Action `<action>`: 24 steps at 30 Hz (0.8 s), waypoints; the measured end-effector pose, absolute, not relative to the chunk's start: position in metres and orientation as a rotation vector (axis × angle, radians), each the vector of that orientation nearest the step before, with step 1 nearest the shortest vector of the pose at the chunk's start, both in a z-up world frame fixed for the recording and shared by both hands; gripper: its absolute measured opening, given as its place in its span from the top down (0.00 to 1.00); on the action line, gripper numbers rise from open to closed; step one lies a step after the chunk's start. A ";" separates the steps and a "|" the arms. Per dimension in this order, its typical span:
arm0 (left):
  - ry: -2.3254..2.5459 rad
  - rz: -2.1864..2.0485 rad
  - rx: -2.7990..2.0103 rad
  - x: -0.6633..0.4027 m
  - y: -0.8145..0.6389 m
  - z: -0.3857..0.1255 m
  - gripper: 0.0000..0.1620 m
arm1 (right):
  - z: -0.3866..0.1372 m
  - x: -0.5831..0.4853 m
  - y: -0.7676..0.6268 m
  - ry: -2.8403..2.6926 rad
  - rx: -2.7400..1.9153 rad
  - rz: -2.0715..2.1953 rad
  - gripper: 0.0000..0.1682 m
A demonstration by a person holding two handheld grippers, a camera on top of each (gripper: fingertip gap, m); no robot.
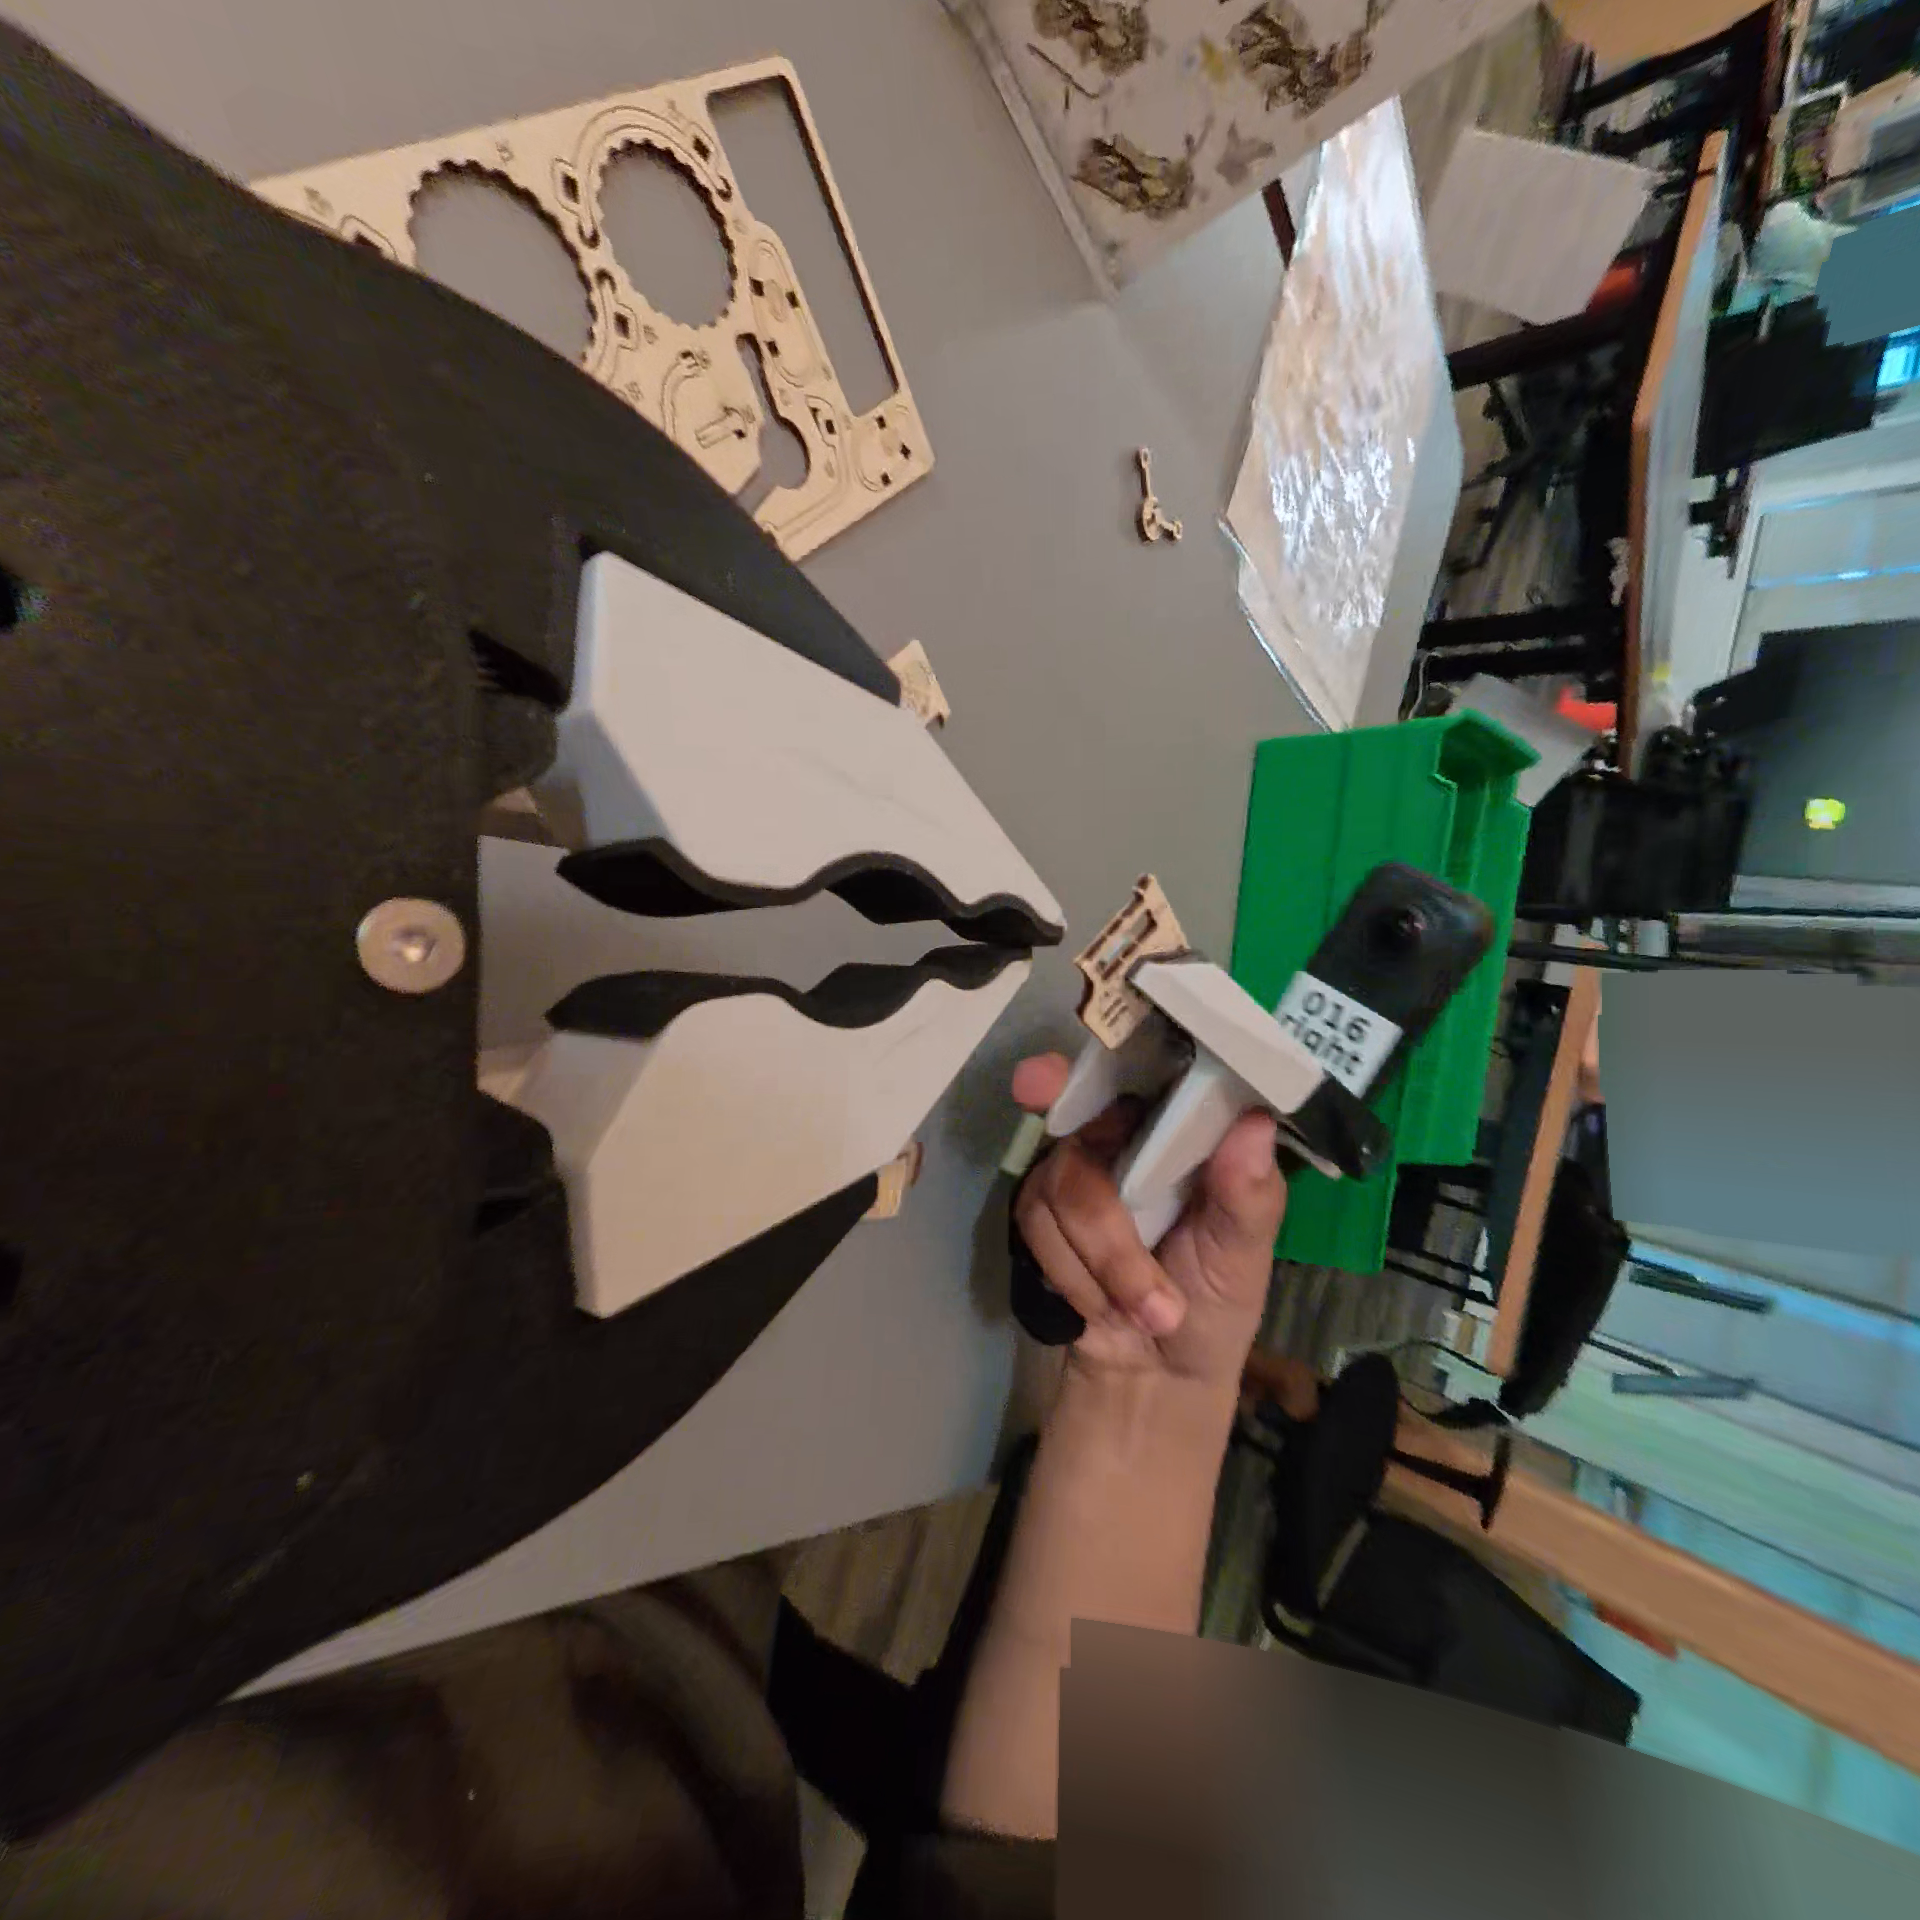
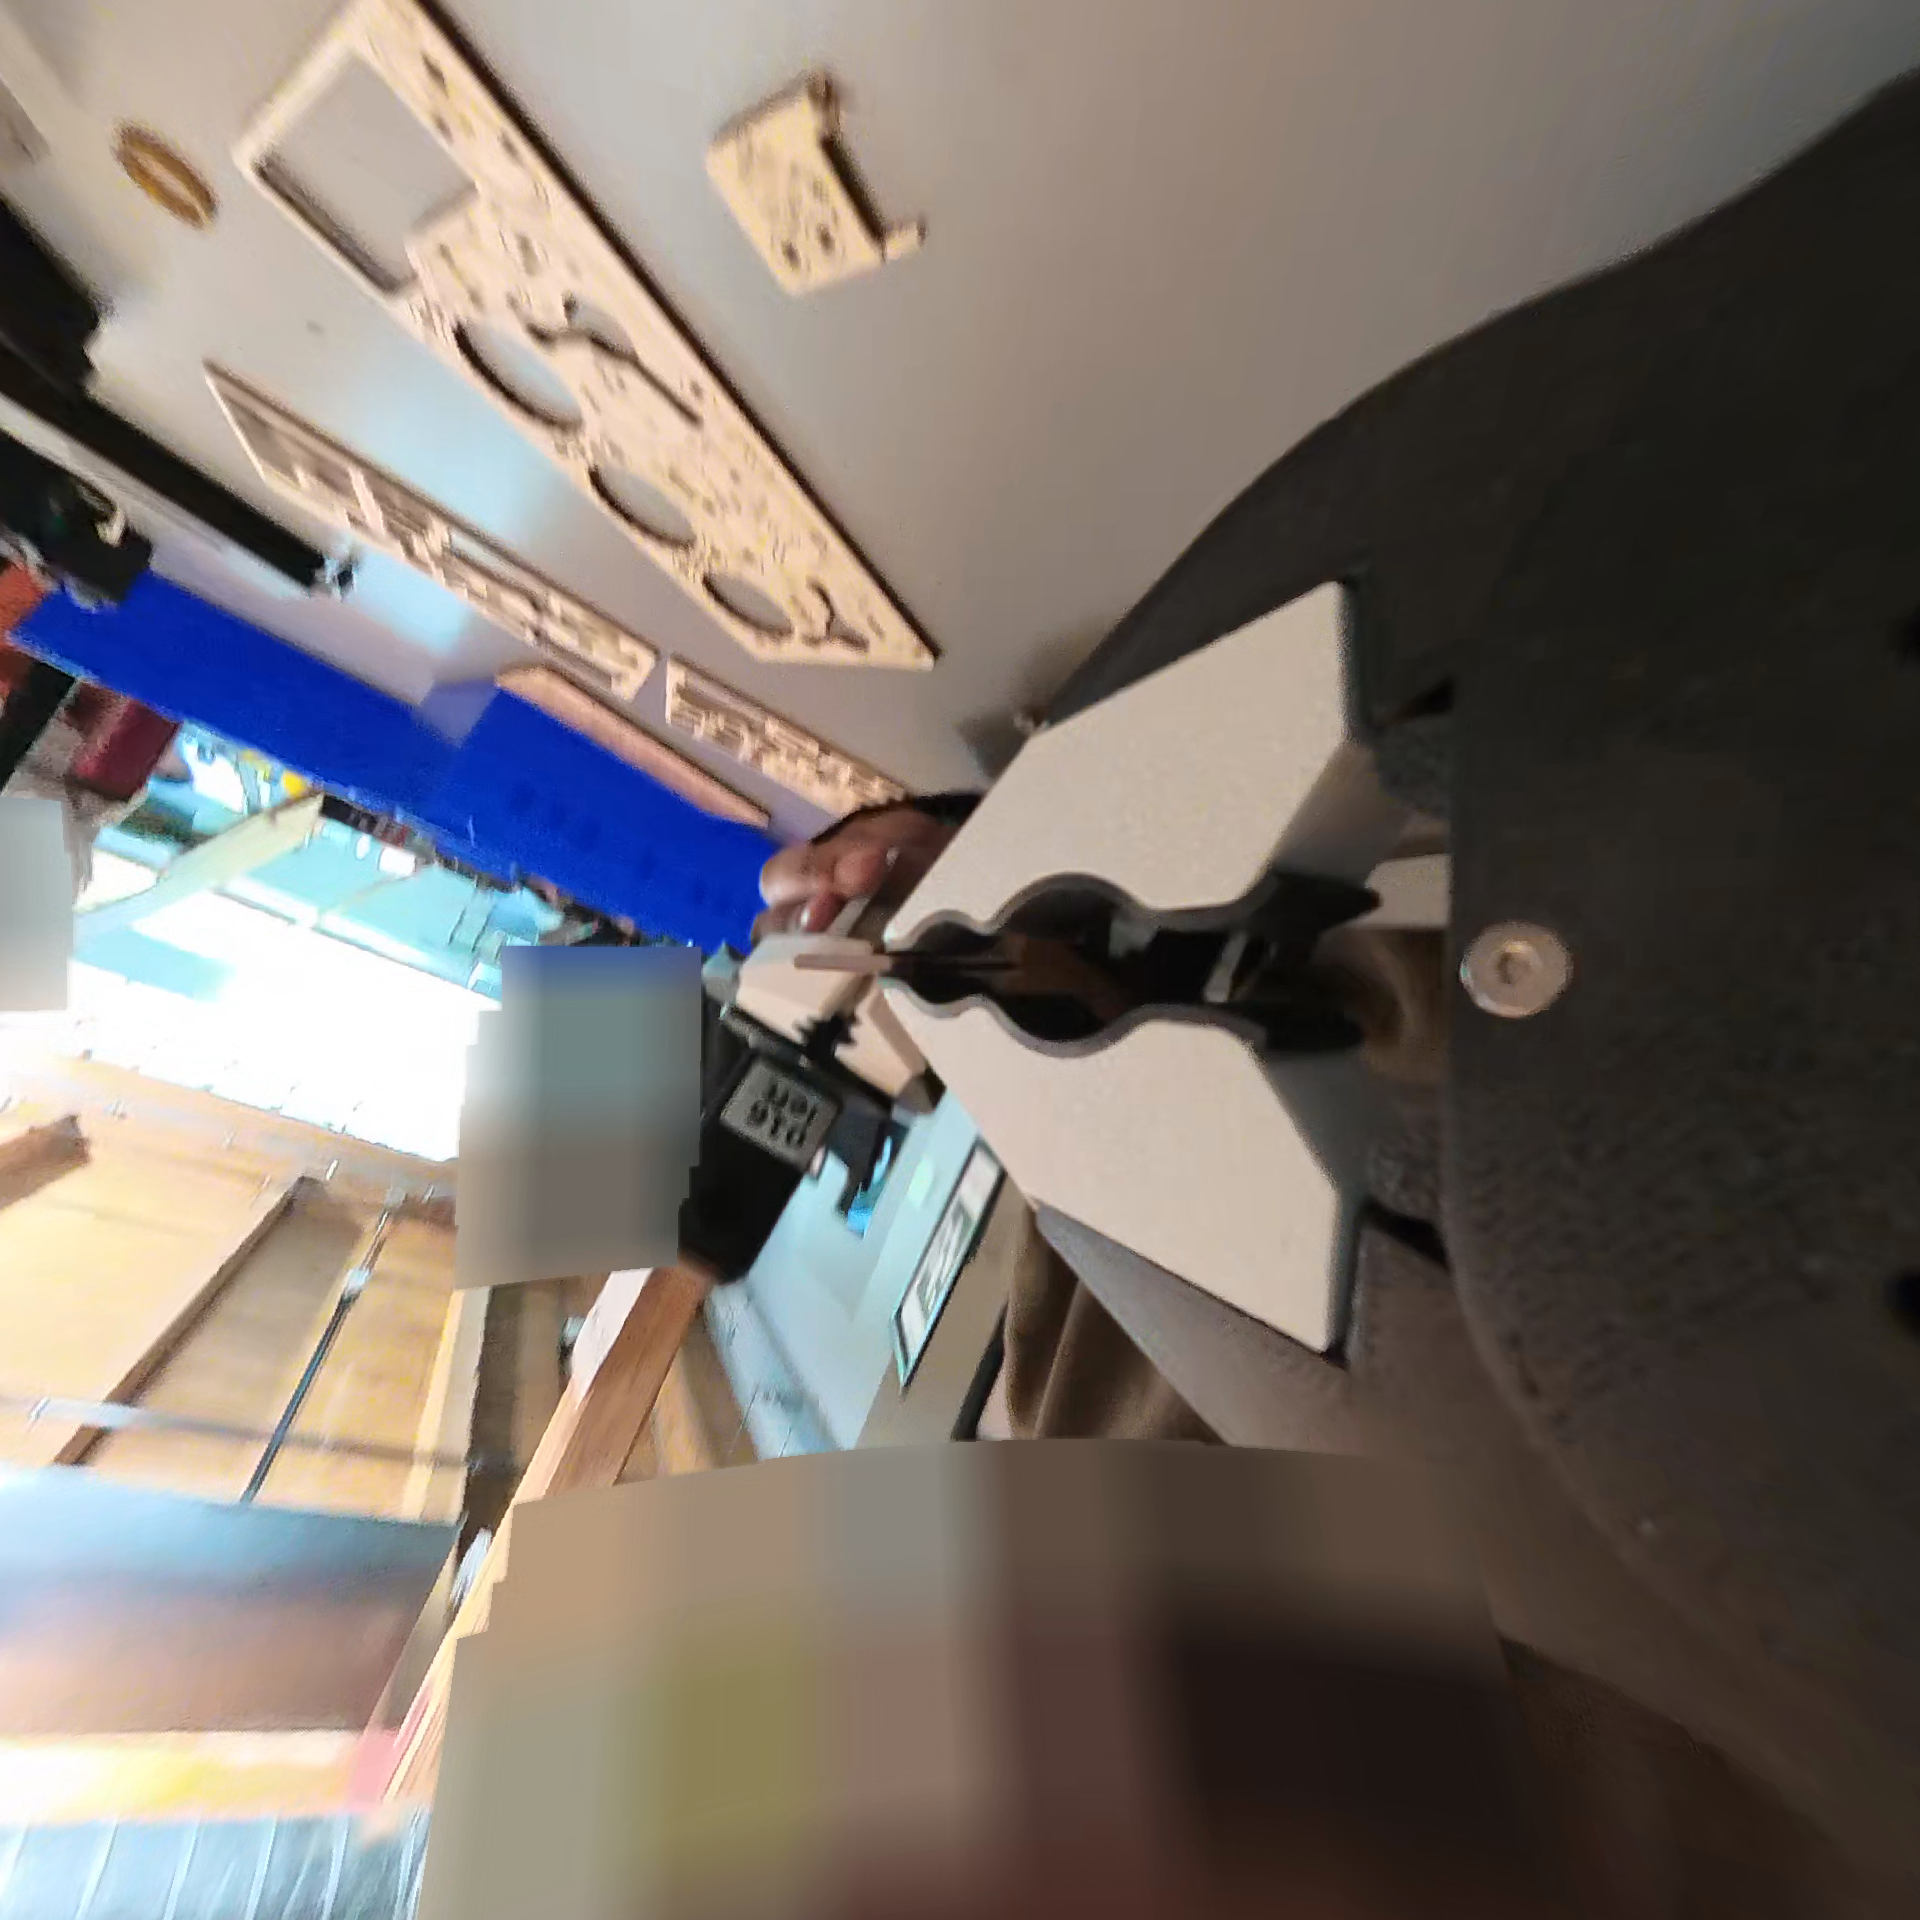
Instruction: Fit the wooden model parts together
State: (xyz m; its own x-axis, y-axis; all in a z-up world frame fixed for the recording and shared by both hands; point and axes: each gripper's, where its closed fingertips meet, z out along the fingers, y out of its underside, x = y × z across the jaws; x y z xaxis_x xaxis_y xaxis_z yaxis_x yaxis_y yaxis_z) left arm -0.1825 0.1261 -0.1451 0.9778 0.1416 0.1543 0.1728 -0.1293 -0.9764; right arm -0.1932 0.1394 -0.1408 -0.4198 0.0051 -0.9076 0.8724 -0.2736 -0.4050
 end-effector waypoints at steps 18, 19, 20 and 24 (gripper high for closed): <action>-0.527 -0.086 -1.639 -0.226 0.108 -0.157 1.00 | -0.227 -0.192 0.190 1.888 1.577 -1.396 0.89; -0.545 -0.099 -1.618 -0.229 0.106 -0.155 1.00 | -0.225 -0.193 0.191 1.901 1.576 -1.415 0.85; -0.560 -0.112 -1.600 -0.231 0.104 -0.154 1.00 | -0.223 -0.196 0.194 1.921 1.595 -1.432 0.84; -0.594 -0.143 -1.548 -0.235 0.100 -0.149 1.00 | -0.204 -0.208 0.198 2.110 1.615 -1.565 0.81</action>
State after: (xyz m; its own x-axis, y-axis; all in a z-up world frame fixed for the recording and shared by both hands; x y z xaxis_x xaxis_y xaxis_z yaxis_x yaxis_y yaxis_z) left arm -0.2348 0.0999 -0.1492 0.8526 0.2775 0.4428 0.4485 0.0462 -0.8926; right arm -0.2083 0.1977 -0.2041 -0.4500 0.6871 -0.5705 0.7455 -0.0626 -0.6636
